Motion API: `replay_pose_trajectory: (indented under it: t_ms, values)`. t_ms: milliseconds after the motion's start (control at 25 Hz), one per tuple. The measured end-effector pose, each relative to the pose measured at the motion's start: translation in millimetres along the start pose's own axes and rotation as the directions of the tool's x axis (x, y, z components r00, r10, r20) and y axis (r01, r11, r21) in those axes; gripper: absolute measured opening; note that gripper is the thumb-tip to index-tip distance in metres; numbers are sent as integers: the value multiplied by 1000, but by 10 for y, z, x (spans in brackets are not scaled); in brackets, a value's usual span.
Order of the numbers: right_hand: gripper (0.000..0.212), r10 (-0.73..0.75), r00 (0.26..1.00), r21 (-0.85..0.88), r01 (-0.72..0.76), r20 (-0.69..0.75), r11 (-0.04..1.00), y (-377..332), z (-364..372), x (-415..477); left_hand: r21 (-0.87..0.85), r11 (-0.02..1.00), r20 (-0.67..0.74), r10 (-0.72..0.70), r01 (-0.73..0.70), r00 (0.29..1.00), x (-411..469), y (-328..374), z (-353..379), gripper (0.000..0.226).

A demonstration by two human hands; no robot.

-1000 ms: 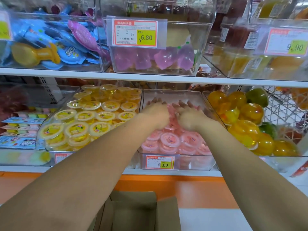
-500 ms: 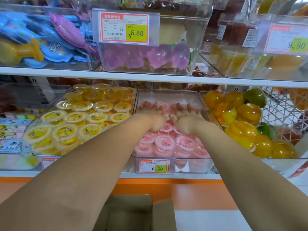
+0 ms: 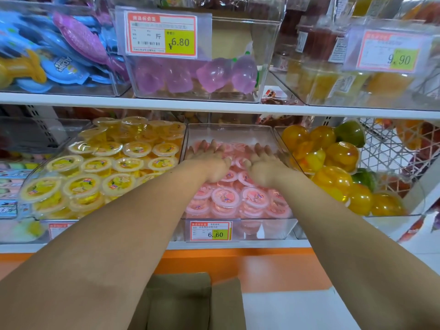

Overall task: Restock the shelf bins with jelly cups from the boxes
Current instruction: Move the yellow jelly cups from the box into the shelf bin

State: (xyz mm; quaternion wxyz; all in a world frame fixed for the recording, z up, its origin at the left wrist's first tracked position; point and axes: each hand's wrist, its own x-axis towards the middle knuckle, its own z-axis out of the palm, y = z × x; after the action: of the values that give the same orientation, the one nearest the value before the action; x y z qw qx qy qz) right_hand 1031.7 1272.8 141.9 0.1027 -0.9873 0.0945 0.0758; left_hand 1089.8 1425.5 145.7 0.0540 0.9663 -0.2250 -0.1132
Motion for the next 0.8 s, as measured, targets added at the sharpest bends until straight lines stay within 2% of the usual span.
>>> replay_pose_trajectory:
  t_ms: [120, 240, 280, 320, 440, 600, 800]
  values:
    - [52, -1, 995, 187, 20, -97, 982, -38, -126, -148, 2, 1000, -7, 4, -4, 1000, -34, 3, -13, 61]
    - [47, 51, 973, 527, 77, -224, 847, 28, -306, -464, -23, 998, -41, 53, -54, 998, -184, 42, -75, 60]
    - [45, 47, 966, 572, 110, -252, 813, 65, -319, -611, -35, 996, -57, 78, -80, 995, -292, 54, -87, 60]
    - [45, 23, 963, 561, 137, -270, 817, 81, -288, -770, -42, 994, -65, 103, -105, 993, -427, 59, -78, 60]
    - [46, -69, 955, 310, 161, -287, 937, 12, -30, -1111, -64, 985, -30, 157, -159, 987, -948, 5, 61, 60]
    - [51, -65, 965, 5, 69, -255, 998, -124, 343, -1360, -42, 976, -77, 212, -216, 974, -1455, -13, 221, 59]
    - [52, -48, 964, -109, 20, -262, 994, -251, 523, -1476, 20, 971, -73, 241, -240, 968, -1595, 10, 344, 58]
